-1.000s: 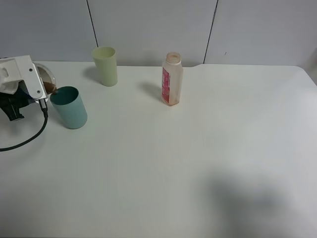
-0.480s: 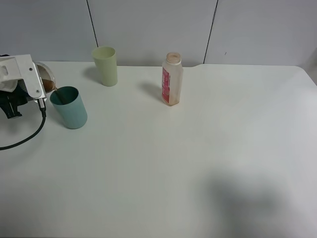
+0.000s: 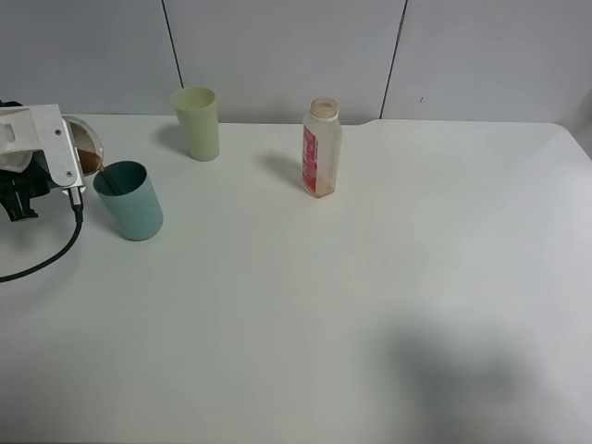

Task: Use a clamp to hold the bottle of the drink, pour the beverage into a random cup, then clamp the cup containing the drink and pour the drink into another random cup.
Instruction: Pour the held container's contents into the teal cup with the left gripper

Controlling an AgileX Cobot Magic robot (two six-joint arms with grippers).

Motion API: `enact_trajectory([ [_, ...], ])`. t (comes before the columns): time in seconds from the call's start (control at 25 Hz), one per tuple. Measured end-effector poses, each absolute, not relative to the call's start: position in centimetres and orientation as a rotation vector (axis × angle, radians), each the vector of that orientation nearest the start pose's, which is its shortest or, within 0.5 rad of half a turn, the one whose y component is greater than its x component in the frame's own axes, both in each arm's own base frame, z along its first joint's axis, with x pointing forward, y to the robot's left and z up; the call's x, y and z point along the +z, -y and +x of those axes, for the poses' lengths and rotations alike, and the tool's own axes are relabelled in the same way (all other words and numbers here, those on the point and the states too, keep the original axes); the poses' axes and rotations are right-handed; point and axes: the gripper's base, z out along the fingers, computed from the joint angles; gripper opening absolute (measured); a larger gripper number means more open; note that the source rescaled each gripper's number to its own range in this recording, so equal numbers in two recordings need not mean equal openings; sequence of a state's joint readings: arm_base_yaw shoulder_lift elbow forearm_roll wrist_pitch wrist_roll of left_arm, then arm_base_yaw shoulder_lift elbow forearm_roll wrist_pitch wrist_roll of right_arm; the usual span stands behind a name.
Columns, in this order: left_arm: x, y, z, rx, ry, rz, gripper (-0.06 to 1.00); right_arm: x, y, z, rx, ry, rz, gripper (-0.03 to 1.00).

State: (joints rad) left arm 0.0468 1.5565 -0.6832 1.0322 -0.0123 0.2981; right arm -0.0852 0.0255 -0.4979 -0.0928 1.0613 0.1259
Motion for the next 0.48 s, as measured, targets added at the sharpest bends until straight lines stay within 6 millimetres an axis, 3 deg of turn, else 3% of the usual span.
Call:
enact_trajectory([
  [0.48,18.00,-1.27,29.17,0.655,-1.936,1.509,0.01,27.70,0.73,-0.16,-0.087,-2.058,0.221,1.00],
])
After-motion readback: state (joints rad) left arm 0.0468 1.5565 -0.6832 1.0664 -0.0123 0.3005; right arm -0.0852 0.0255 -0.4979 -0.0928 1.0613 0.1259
